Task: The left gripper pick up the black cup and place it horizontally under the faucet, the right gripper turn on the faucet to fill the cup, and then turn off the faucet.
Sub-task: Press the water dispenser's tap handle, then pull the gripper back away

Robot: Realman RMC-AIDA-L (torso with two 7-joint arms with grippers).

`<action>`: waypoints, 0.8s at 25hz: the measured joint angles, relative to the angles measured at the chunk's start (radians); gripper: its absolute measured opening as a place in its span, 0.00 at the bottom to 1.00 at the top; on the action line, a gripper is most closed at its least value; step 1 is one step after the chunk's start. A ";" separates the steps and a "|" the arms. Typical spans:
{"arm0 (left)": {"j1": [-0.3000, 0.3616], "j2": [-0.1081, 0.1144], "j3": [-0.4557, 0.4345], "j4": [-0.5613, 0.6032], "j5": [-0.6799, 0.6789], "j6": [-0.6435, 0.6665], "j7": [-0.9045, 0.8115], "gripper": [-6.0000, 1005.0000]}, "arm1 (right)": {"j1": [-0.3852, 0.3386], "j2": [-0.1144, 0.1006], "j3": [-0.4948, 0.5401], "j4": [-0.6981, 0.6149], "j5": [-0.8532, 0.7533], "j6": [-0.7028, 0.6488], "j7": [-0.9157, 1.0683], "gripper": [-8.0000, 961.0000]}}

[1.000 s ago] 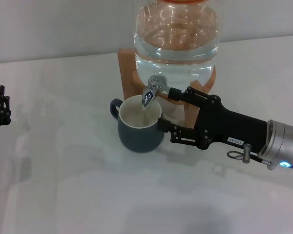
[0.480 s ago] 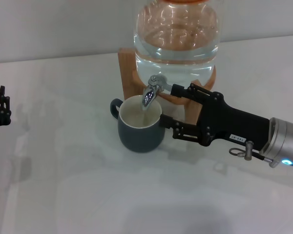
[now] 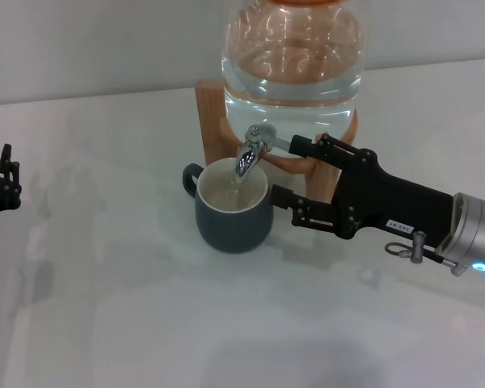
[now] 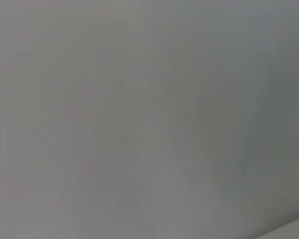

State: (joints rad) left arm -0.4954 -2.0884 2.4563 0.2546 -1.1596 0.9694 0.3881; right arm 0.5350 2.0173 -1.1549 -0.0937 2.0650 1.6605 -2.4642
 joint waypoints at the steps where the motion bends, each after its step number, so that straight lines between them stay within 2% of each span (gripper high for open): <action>1: 0.000 0.000 0.001 0.000 0.000 0.000 0.000 0.39 | -0.002 -0.001 0.000 0.000 0.000 0.010 0.000 0.89; 9: 0.001 0.001 0.000 0.000 -0.001 0.001 0.000 0.39 | -0.050 0.001 -0.006 -0.045 -0.005 0.093 0.006 0.89; 15: -0.001 0.001 -0.002 0.000 -0.001 0.001 0.000 0.39 | -0.059 -0.005 0.010 -0.050 0.034 0.040 0.010 0.89; 20: -0.001 0.001 -0.004 -0.001 -0.006 0.004 0.000 0.39 | -0.064 -0.007 0.080 -0.062 0.041 -0.019 0.009 0.89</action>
State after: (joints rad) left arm -0.4967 -2.0878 2.4525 0.2541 -1.1653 0.9734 0.3881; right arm 0.4711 2.0107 -1.0749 -0.1556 2.1065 1.6418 -2.4551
